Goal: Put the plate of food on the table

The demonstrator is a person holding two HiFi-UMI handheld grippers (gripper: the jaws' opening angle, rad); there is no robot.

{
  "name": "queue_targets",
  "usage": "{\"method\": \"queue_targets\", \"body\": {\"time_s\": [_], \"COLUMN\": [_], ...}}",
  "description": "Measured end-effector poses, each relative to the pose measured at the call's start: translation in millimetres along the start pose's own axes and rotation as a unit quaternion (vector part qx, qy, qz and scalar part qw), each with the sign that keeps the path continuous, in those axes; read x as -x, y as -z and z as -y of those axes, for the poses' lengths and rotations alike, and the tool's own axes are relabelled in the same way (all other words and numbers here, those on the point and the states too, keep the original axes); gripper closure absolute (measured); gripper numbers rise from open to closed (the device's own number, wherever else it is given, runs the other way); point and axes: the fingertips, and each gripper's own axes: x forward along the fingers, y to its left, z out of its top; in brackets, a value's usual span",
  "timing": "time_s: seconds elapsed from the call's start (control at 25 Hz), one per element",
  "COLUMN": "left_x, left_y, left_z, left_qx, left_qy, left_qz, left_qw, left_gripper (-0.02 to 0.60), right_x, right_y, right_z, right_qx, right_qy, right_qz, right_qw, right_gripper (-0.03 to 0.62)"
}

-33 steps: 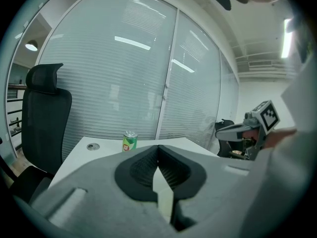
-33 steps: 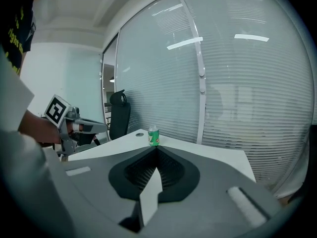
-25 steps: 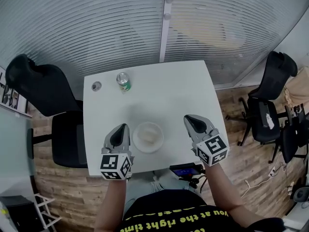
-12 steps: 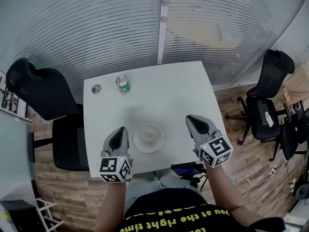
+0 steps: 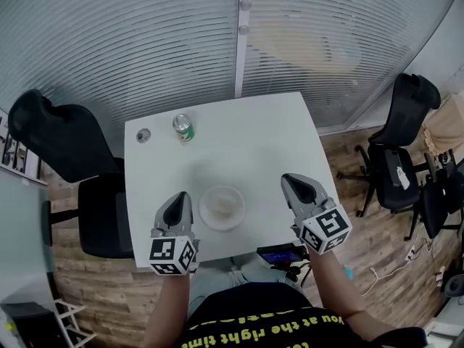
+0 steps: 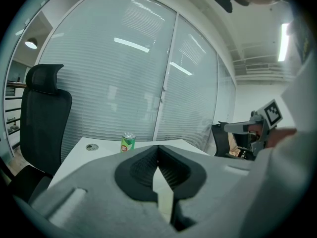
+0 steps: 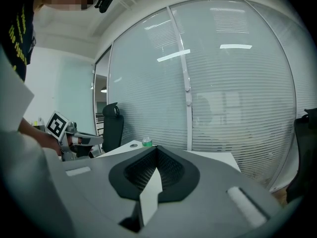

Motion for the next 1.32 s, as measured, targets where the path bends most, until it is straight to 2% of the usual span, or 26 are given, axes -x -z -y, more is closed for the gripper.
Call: {"method": "queue_targets", "body": {"time_s": [1.32], "left_x": [1.2], "left_y": [-0.3], "left_z": [-1.2], "left_qx": [-0.001], "left_qy": [-0.005], "left_qz": [0.000], "left_qw": [1.0000], "left_gripper": [0.581], "right_x": [-2.1], "right_y": [0.7], "right_z": [-0.7], "right_qx": [0.001], "right_qy": [0.005], "right_qz": [-0.001], "right_qw": [1.000], "right_gripper": [0.588]}}
